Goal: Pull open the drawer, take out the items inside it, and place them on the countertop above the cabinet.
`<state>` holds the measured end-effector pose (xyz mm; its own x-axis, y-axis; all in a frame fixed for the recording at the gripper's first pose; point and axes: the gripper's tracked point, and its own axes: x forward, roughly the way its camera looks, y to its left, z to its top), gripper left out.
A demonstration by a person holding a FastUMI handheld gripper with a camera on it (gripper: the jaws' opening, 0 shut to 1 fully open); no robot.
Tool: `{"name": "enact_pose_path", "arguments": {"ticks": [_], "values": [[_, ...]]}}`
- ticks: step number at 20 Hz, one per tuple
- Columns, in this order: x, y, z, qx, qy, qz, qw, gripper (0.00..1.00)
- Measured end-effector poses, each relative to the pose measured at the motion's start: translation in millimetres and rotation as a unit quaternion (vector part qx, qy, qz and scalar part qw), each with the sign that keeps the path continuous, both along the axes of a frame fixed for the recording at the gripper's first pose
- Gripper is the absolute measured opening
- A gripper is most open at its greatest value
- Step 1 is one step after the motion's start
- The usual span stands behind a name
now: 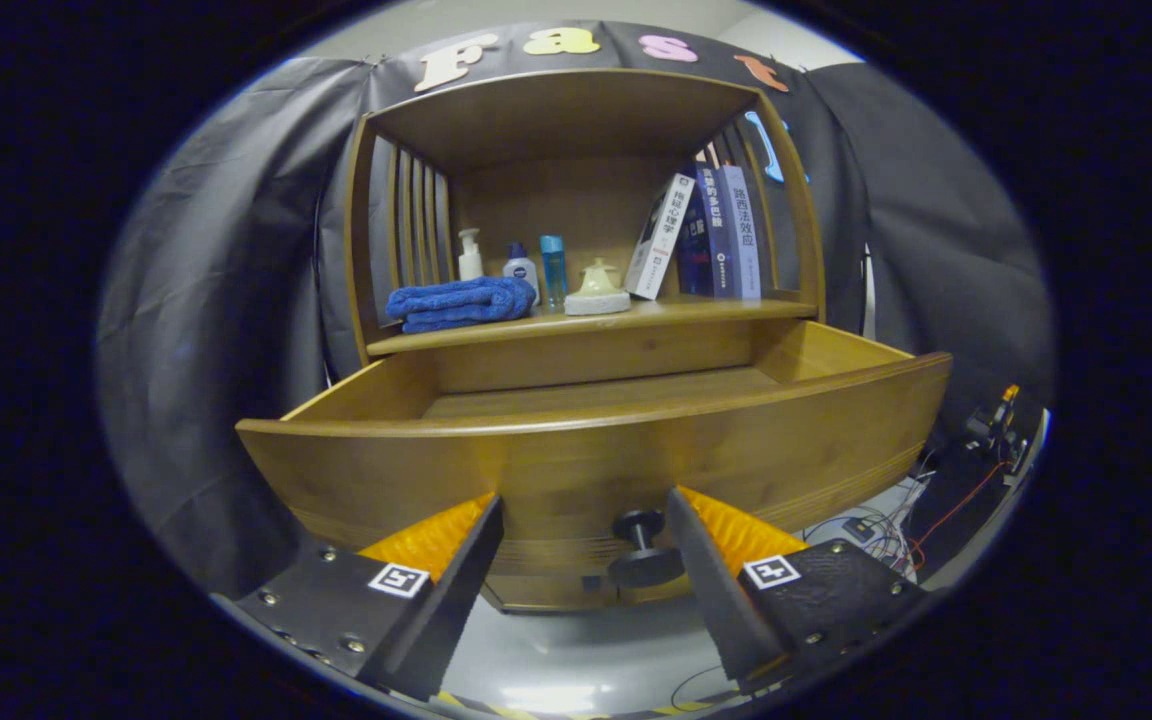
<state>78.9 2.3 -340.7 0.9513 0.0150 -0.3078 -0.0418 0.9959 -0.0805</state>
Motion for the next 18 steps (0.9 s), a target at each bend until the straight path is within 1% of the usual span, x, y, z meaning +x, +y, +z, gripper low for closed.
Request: {"name": "enact_pose_path", "arguments": {"ticks": [8,15,17,18], "values": [[18.9,1.9,-1.6,0.004,0.004,0.002,1.0,0.98],[44.5,8.6,-0.4,-0.005,-0.001,-0.006,1.0,0.99],[55.9,10.7,2.8,-0.016,-0.005,-0.005,1.0,0.99],[55.8,10.5,0.3,-0.019,0.006,-0.006,1.0,0.99]]}}
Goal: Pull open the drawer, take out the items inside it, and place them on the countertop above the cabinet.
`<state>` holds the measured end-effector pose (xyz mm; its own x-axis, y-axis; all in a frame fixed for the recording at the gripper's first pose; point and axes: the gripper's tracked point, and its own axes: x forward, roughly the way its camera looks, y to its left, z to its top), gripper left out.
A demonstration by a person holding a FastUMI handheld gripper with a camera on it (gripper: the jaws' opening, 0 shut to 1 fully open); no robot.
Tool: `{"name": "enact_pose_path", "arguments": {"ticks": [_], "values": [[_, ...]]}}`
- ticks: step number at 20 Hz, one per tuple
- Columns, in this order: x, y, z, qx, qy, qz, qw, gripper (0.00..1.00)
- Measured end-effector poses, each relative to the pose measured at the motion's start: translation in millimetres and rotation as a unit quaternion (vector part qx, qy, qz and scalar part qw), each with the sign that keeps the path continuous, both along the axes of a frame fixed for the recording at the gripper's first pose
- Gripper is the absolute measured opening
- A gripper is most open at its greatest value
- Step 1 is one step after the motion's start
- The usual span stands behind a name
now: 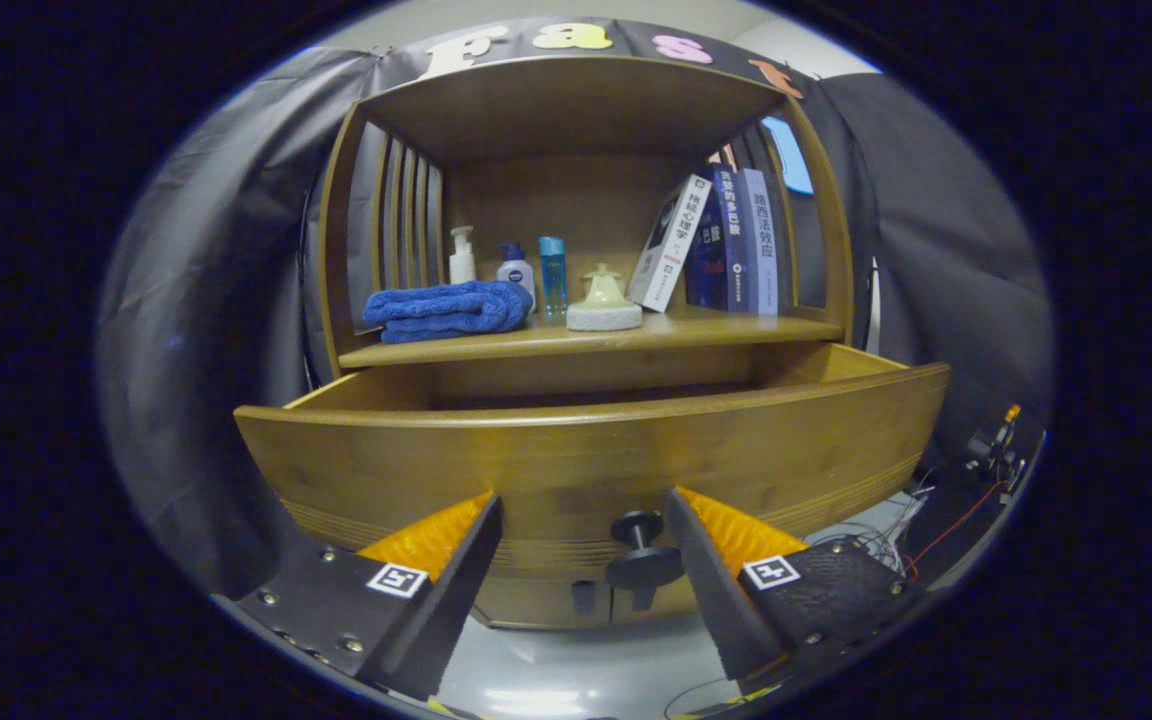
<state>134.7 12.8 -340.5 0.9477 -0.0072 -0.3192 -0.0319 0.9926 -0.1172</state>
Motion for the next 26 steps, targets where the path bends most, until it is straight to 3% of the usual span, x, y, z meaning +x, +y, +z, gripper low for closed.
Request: {"name": "enact_pose_path", "arguments": {"ticks": [26], "values": [[60.8,7.1,-5.1,0.004,-0.014,0.0,1.0,0.99]]}}
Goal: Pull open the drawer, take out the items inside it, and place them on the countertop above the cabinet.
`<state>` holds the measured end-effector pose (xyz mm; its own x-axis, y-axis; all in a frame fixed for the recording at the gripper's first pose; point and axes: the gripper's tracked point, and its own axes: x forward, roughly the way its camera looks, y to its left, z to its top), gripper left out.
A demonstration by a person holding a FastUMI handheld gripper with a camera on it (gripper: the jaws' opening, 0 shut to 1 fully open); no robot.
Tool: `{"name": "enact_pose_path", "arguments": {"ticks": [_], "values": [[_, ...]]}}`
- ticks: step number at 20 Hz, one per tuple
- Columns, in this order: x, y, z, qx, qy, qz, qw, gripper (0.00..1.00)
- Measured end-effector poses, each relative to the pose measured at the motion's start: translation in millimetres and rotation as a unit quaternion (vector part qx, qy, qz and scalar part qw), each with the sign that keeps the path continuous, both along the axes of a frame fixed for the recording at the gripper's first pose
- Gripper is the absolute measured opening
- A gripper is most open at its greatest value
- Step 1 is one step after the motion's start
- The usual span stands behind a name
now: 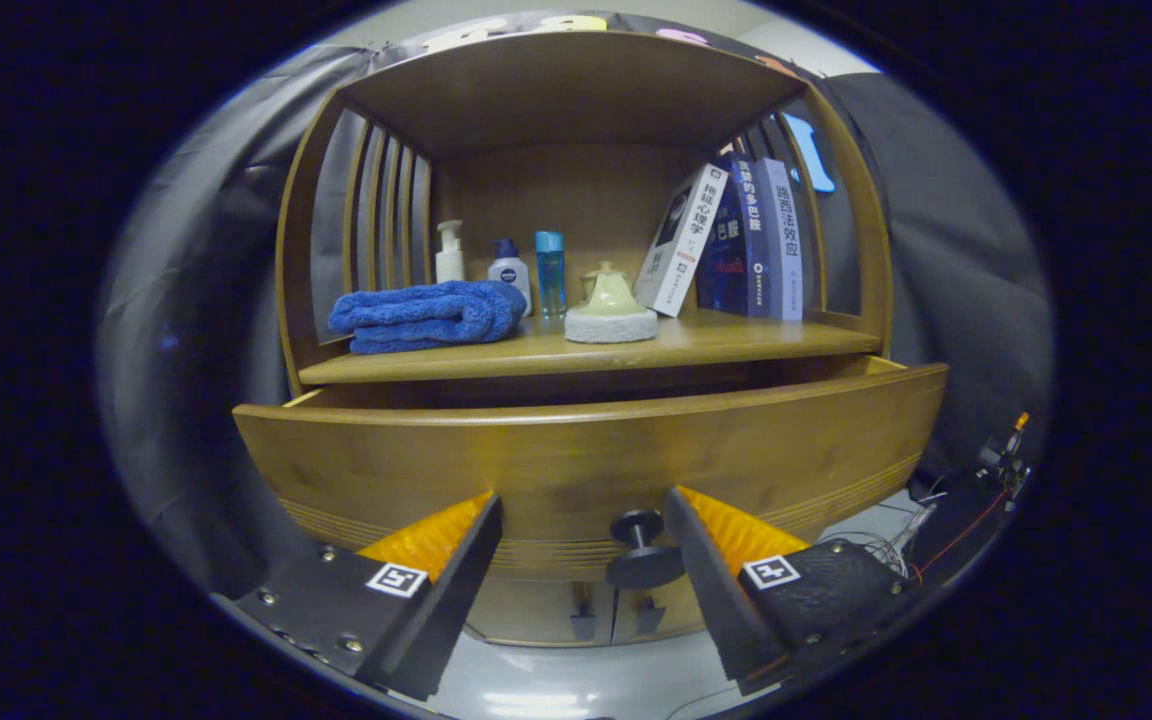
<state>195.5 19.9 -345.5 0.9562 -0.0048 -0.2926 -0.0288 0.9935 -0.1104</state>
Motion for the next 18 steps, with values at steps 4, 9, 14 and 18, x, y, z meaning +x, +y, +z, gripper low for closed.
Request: {"name": "enact_pose_path", "arguments": {"ticks": [4,9,14,18], "values": [[11.6,1.0,-0.9,0.0,-0.003,0.001,1.0,0.99],[26.9,0.9,-2.4,-0.002,-0.005,0.001,1.0,0.99],[38.8,2.1,-2.6,-0.001,-0.008,0.001,1.0,0.99],[52.0,3.9,-3.0,-0.004,-0.009,0.002,1.0,0.99]]}}
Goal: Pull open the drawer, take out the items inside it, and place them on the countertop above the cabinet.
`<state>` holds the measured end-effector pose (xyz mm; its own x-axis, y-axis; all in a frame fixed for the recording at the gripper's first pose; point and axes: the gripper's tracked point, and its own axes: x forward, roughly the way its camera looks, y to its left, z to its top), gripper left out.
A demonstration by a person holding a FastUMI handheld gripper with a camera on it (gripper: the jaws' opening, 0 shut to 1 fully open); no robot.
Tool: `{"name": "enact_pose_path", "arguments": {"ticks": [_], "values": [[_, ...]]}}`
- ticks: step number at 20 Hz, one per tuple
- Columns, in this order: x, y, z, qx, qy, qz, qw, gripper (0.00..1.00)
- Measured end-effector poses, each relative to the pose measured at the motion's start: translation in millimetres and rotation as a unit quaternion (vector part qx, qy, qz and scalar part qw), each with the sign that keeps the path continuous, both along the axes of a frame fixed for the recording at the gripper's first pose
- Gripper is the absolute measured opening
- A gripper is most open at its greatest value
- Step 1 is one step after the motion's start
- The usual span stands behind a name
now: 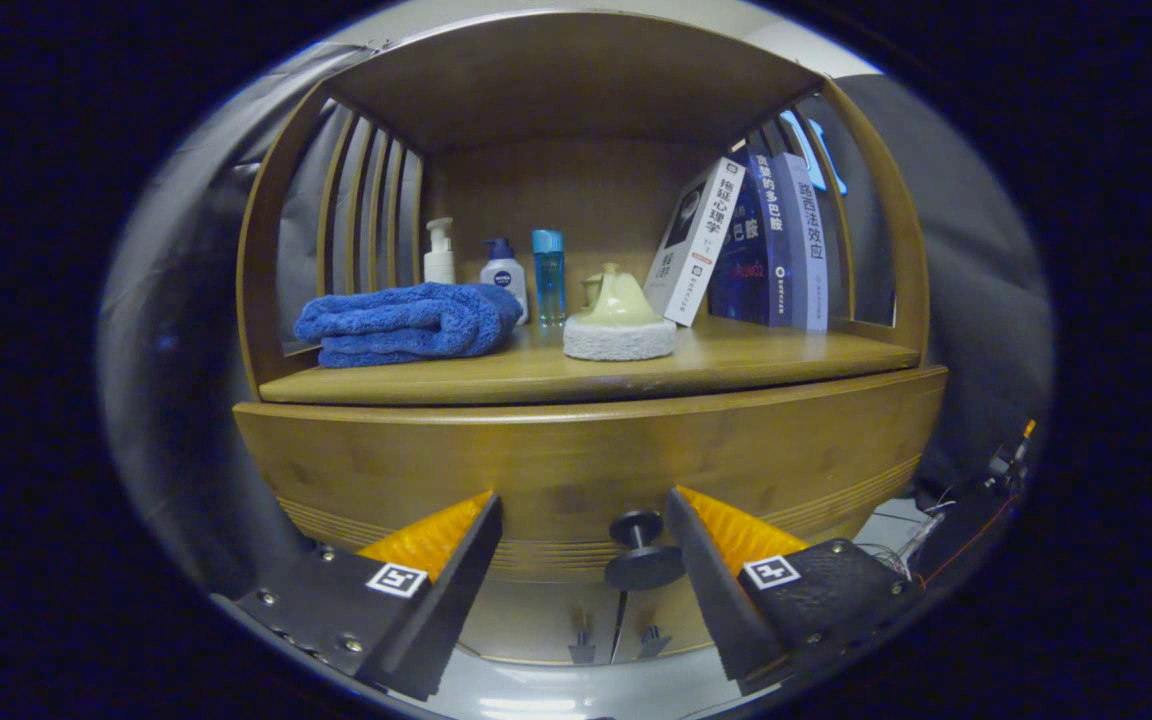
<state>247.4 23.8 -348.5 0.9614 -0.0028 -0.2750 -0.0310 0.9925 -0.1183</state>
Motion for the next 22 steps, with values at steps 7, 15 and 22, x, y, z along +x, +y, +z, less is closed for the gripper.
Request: {"name": "enact_pose_path", "arguments": {"ticks": [7,15,22], "values": [[10.1,0.8,-1.4,-0.012,-0.009,0.001,1.0,0.99],[-31.4,-14.6,-4.8,0.005,0.029,-0.023,0.999,0.99],[-75.1,-33.6,73.5,-0.038,-0.007,-0.022,0.999,0.99]]}}
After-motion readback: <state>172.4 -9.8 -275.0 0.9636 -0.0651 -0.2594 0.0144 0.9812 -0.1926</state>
